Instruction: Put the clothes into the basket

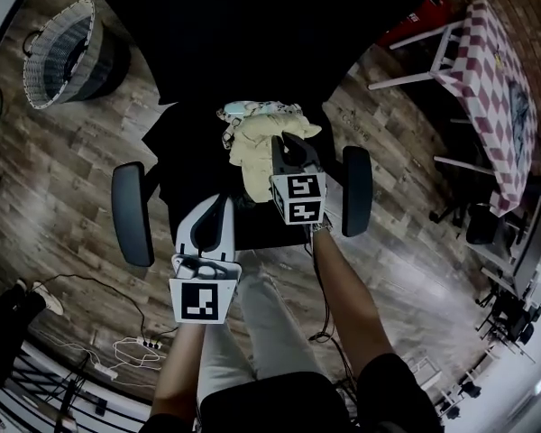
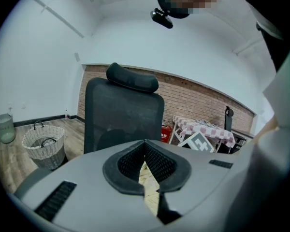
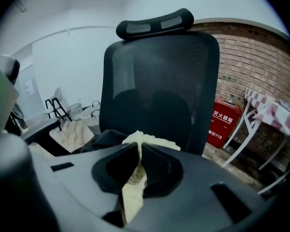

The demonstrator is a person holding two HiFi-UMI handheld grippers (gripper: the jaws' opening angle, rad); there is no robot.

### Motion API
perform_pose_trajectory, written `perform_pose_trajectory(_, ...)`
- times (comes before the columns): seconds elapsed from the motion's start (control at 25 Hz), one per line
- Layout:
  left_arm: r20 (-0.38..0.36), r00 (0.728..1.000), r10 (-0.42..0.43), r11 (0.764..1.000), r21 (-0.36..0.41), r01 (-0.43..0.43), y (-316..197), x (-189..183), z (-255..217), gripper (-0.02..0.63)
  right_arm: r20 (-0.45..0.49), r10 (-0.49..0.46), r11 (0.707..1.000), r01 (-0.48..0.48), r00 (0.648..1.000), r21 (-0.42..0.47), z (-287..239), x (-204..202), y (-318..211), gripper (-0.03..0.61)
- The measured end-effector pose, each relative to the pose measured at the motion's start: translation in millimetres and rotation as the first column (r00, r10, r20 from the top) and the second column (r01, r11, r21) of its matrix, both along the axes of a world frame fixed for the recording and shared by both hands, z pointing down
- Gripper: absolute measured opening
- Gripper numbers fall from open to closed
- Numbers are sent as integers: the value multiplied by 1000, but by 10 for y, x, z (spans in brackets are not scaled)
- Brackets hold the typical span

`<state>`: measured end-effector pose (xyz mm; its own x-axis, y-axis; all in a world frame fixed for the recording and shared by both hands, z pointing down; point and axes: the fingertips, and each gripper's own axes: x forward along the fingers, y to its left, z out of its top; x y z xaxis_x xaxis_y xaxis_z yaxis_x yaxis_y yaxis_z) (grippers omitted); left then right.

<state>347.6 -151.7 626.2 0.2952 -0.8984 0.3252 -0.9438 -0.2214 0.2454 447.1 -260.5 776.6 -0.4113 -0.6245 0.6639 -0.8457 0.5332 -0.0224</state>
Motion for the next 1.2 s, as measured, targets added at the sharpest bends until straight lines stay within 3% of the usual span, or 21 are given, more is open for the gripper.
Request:
perform_pose_trajectory(0.64,4,992,-128,987,102,127,443,-535,-1077,12,216,-53,969,-3,975,249,-2399,-385,354,31)
perform_pose_trajectory(0.96,20,976,-218,962,175,211,587,-863,-1702,12,280,-212,929,104,936,355,-3496,-884,481,31)
perform_pose_trajectory(1.2,22,935,-353,915,215,340,870,-1329,-2120,12,315,-376,877,225,872,425,-4151,-1434,791,31)
